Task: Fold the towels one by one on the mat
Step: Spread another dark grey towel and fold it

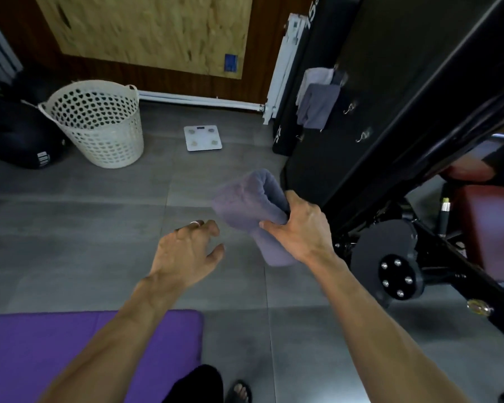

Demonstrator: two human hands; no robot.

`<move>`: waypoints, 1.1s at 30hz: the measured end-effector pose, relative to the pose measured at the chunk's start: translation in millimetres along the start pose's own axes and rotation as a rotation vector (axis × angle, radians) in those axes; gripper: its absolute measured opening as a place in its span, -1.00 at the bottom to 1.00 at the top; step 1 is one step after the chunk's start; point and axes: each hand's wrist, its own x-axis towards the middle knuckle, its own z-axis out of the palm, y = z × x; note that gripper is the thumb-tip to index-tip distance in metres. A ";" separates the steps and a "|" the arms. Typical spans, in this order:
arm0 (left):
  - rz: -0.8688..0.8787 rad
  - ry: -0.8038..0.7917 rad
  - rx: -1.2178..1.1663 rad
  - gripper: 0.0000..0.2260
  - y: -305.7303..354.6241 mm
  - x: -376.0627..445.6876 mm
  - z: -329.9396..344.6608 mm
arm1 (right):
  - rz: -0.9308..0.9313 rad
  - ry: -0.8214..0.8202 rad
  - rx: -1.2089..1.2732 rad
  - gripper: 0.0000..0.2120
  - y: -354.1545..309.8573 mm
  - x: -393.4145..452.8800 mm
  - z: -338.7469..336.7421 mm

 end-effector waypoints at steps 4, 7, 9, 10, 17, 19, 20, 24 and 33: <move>0.056 0.091 -0.079 -0.69 16.5 83.1 -4.3 | -0.032 -0.062 -0.019 -0.66 31.5 76.3 -15.0; 0.103 0.060 -0.126 -0.56 27.7 155.2 -7.3 | -0.068 -0.119 -0.077 -0.68 53.3 133.0 -19.4; 0.109 -0.042 -0.139 -0.46 41.0 205.6 -10.9 | -0.082 -0.131 -0.110 -0.70 67.1 170.7 -21.1; 0.120 -0.113 -0.149 -0.38 49.5 227.0 -11.4 | -0.080 -0.138 -0.114 -0.70 72.8 187.1 -21.9; 0.524 -0.231 -0.107 -0.52 113.7 368.3 0.8 | 0.017 -0.158 0.111 -0.63 112.3 292.6 -30.1; 0.592 -0.239 -0.120 -0.65 128.4 407.2 6.9 | 0.072 -0.144 0.167 -0.59 131.6 319.3 -29.4; 0.596 -0.254 -0.124 -0.66 136.7 426.3 11.5 | 0.101 -0.128 0.177 -0.57 140.3 331.4 -28.7; 0.526 -0.273 -0.193 -0.64 164.1 494.6 34.9 | 0.071 0.163 0.351 -0.58 160.7 367.4 -25.5; 0.381 -0.736 -0.545 -0.82 209.2 626.3 59.5 | 0.381 0.337 0.723 -0.81 193.0 451.9 -32.9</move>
